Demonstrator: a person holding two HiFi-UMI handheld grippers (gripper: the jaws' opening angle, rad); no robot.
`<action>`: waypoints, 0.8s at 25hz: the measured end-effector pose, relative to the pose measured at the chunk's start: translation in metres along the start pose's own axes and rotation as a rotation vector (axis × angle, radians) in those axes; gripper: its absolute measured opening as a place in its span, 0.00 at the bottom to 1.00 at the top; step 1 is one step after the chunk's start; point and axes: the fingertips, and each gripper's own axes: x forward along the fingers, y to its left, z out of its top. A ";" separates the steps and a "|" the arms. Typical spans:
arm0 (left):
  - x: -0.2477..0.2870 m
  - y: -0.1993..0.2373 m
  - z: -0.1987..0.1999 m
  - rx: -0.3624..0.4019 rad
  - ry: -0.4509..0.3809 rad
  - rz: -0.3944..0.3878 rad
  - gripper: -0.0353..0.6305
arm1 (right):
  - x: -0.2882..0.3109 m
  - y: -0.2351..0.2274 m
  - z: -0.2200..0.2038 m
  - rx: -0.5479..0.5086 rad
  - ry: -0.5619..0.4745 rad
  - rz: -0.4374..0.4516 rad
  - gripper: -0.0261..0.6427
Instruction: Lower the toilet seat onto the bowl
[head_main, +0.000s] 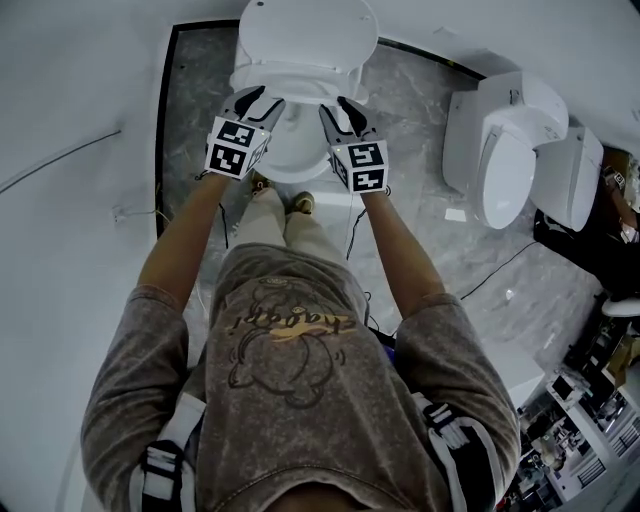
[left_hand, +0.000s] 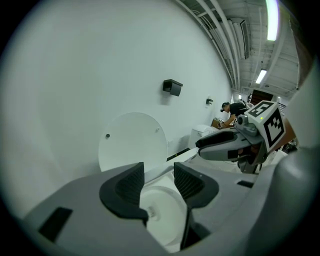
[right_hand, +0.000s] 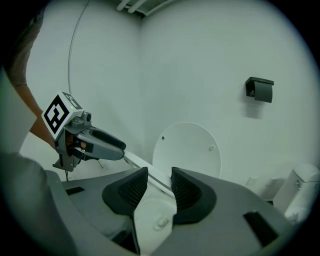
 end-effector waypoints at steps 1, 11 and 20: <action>-0.002 -0.003 -0.005 -0.002 0.001 0.002 0.33 | -0.002 0.003 -0.004 0.003 -0.001 -0.005 0.28; -0.016 -0.027 -0.052 -0.070 0.039 -0.003 0.34 | -0.021 0.027 -0.052 0.077 0.033 0.027 0.27; -0.021 -0.051 -0.117 -0.132 0.182 -0.018 0.34 | -0.029 0.051 -0.112 0.108 0.147 0.097 0.26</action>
